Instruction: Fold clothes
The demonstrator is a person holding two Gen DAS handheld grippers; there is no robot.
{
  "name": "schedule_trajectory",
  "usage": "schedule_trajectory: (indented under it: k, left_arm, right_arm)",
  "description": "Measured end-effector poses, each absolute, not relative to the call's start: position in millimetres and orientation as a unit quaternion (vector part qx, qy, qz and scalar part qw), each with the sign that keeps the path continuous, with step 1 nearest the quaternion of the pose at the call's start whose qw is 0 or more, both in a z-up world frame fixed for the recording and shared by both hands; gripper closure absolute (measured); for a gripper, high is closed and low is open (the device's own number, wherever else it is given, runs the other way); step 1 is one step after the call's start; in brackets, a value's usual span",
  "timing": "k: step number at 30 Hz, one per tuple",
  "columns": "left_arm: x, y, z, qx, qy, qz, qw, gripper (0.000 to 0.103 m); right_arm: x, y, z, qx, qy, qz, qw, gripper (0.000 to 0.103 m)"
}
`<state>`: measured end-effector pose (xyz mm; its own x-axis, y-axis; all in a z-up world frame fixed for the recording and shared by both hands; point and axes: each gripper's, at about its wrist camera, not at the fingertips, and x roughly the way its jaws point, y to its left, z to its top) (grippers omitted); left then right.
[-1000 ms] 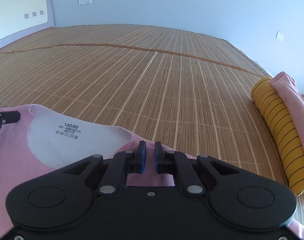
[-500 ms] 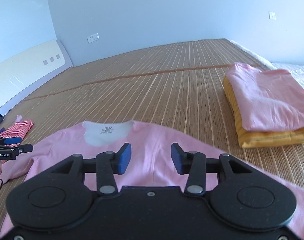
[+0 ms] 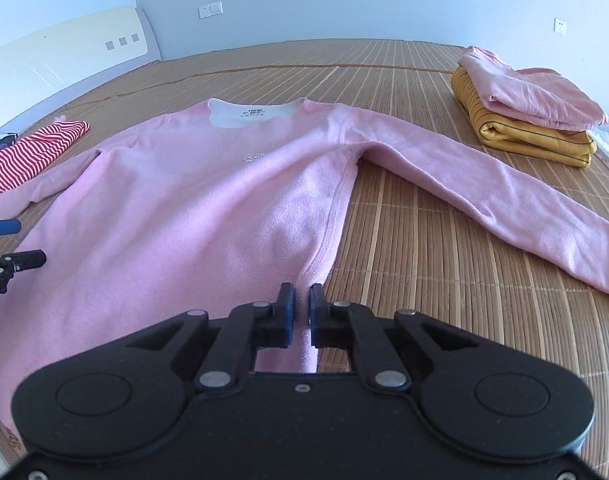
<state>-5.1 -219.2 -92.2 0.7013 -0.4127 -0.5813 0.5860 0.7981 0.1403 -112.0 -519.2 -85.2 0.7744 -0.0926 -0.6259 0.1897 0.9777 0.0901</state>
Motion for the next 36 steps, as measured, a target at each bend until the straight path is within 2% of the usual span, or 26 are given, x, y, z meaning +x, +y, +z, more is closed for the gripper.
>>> schedule_trajectory:
  k: [6, 7, 8, 9, 10, 11, 13, 17, 21, 22, 23, 25, 26, 31, 34, 36]
  left_arm:
    - [-2, -202, -96, 0.185, 0.248, -0.239, 0.92, 0.0]
    - [0, -198, -96, 0.174, 0.253, -0.24, 0.921, 0.0]
    - [0, -194, -94, 0.168, 0.258, -0.243, 0.92, 0.0]
    - [-1, -190, -92, 0.162, 0.263, -0.246, 0.919, 0.0]
    - [-2, -187, -90, 0.157, 0.268, -0.248, 0.918, 0.0]
    - [-4, -183, -88, 0.155, 0.272, -0.251, 0.916, 0.0]
    - [-11, -178, -85, 0.157, 0.277, -0.26, 0.912, 0.0]
    - [-37, -182, -83, 0.175, 0.259, -0.291, 0.904, 0.0]
    - [-57, -190, -90, 0.199, 0.254, -0.313, 0.893, 0.0]
    - [-61, -192, -93, 0.203, 0.256, -0.315, 0.891, 0.0]
    - [-65, -194, -96, 0.208, 0.258, -0.317, 0.889, 0.0]
    - [-67, -188, -97, 0.195, 0.269, -0.314, 0.889, 0.0]
    - [-69, -186, -98, 0.188, 0.275, -0.313, 0.889, 0.0]
    - [-72, -173, -97, 0.182, 0.295, -0.31, 0.885, 0.0]
    - [-73, -173, -86, 0.19, 0.289, -0.311, 0.885, 0.0]
    - [-73, -176, -73, 0.191, 0.268, -0.317, 0.889, 0.0]
  right_arm:
    - [-124, -513, -90, 0.055, 0.33, -0.124, 0.934, 0.095]
    - [-126, -513, -91, 0.062, 0.326, -0.128, 0.935, 0.091]
    - [-128, -512, -91, 0.07, 0.323, -0.13, 0.935, 0.079]
    - [-135, -512, -89, 0.084, 0.322, -0.128, 0.934, 0.072]
    - [-141, -512, -87, 0.099, 0.321, -0.126, 0.934, 0.059]
    - [-148, -511, -86, 0.112, 0.319, -0.124, 0.933, 0.054]
    - [-163, -506, -84, 0.131, 0.317, -0.123, 0.931, 0.054]
    - [-184, -483, -87, 0.127, 0.344, -0.104, 0.924, 0.044]
    - [-187, -459, -91, 0.072, 0.361, -0.099, 0.925, 0.045]
    - [-187, -455, -92, 0.059, 0.361, -0.1, 0.925, 0.05]
    - [-188, -452, -92, 0.049, 0.361, -0.099, 0.926, 0.065]
    - [-191, -453, -89, 0.056, 0.364, -0.085, 0.926, 0.089]
    - [-193, -453, -88, 0.056, 0.368, -0.081, 0.925, 0.09]
    - [-204, -454, -88, 0.065, 0.378, -0.068, 0.921, 0.089]
    - [-206, -458, -72, 0.053, 0.37, -0.073, 0.925, 0.065]
    - [-205, -467, -51, 0.053, 0.333, -0.071, 0.939, 0.061]
